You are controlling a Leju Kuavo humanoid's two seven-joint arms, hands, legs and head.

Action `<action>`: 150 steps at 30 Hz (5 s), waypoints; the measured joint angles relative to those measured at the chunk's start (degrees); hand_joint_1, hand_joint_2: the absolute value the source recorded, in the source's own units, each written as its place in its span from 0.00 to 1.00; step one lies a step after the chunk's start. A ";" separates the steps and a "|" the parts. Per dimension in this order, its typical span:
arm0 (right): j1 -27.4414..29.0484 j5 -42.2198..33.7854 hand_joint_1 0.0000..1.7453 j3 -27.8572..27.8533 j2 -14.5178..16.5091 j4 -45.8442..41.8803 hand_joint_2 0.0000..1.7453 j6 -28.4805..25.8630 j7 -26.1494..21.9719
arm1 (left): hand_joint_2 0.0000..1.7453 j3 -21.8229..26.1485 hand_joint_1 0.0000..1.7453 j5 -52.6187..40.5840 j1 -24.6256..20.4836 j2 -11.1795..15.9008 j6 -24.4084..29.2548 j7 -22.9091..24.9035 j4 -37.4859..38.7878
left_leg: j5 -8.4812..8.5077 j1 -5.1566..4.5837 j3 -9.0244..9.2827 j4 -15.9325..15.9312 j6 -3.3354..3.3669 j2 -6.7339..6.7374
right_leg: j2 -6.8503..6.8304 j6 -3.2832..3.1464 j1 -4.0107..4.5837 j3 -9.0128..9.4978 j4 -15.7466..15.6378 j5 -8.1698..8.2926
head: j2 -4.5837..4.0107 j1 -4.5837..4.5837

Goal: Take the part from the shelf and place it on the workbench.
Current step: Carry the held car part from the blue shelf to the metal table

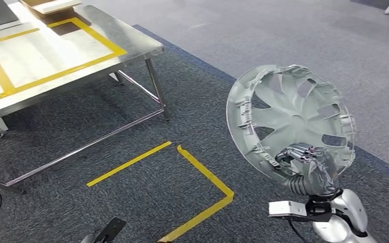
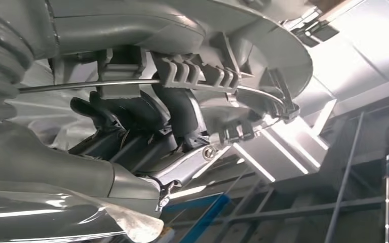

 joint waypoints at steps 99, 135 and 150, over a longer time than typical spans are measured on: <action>2.10 -1.14 1.00 -0.81 0.35 -0.61 1.00 1.10 -2.77 | 1.00 -0.48 0.00 -0.44 0.17 0.58 -1.62 0.77 -0.02 | 5.71 0.23 8.28 -13.81 0.78 0.07 | 0.84 0.83 0.24 0.68 -1.61 0.89 | 0.00 -0.32; -0.04 0.28 1.00 1.87 1.36 -0.01 1.00 0.49 -1.81 | 1.00 -0.04 0.00 0.14 1.22 1.80 -1.84 -0.44 -0.02 | 6.67 -0.43 7.96 -16.37 3.28 0.13 | 0.94 1.75 0.59 2.86 -0.26 -3.53 | 0.00 0.02; -0.22 0.19 1.00 2.97 1.40 0.53 1.00 0.55 -1.68 | 1.00 0.26 0.00 0.21 1.28 1.84 -1.80 -0.85 -0.01 | 0.66 -0.37 11.56 -13.83 1.31 0.01 | 0.93 0.52 0.19 -1.09 -1.16 1.48 | 0.00 0.33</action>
